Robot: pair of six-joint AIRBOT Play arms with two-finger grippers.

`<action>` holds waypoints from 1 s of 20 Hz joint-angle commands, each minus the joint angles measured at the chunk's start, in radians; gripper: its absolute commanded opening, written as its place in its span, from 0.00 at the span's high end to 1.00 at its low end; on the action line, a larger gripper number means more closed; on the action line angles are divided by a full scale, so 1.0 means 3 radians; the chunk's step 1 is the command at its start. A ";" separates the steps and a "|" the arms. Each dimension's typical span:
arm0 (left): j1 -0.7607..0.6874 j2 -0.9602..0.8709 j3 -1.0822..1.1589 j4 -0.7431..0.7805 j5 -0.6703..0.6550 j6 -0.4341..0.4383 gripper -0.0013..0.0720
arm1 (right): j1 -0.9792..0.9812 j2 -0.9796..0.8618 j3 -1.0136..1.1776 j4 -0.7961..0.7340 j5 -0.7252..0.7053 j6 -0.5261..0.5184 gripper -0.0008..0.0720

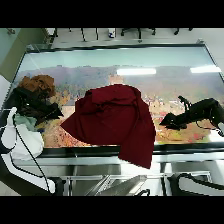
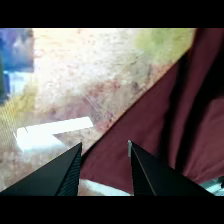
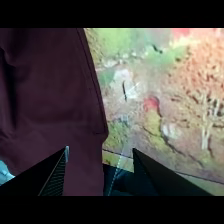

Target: Fold the shirts.

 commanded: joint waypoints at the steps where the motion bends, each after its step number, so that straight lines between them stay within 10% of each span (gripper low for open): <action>1: -0.0014 -0.0201 -0.0057 0.0003 -0.0052 0.0150 0.51 | -0.0005 0.0015 -0.0094 0.0032 0.0020 -0.0022 0.35; 12: -0.0324 -0.0310 -0.0057 0.0005 0.0590 0.0203 0.52 | -0.0006 -0.0023 -0.0094 0.0029 0.0022 -0.0058 0.35; 14: -0.0345 -0.0310 -0.0057 0.0004 0.0566 0.0278 0.96 | 0.0009 -0.0103 -0.0094 0.0029 0.0028 -0.0074 0.35; 20: -0.0345 -0.0308 -0.0056 -0.0010 0.0505 0.0291 0.96 | 0.0374 -0.0474 -0.0093 0.0132 0.0299 -0.0122 0.35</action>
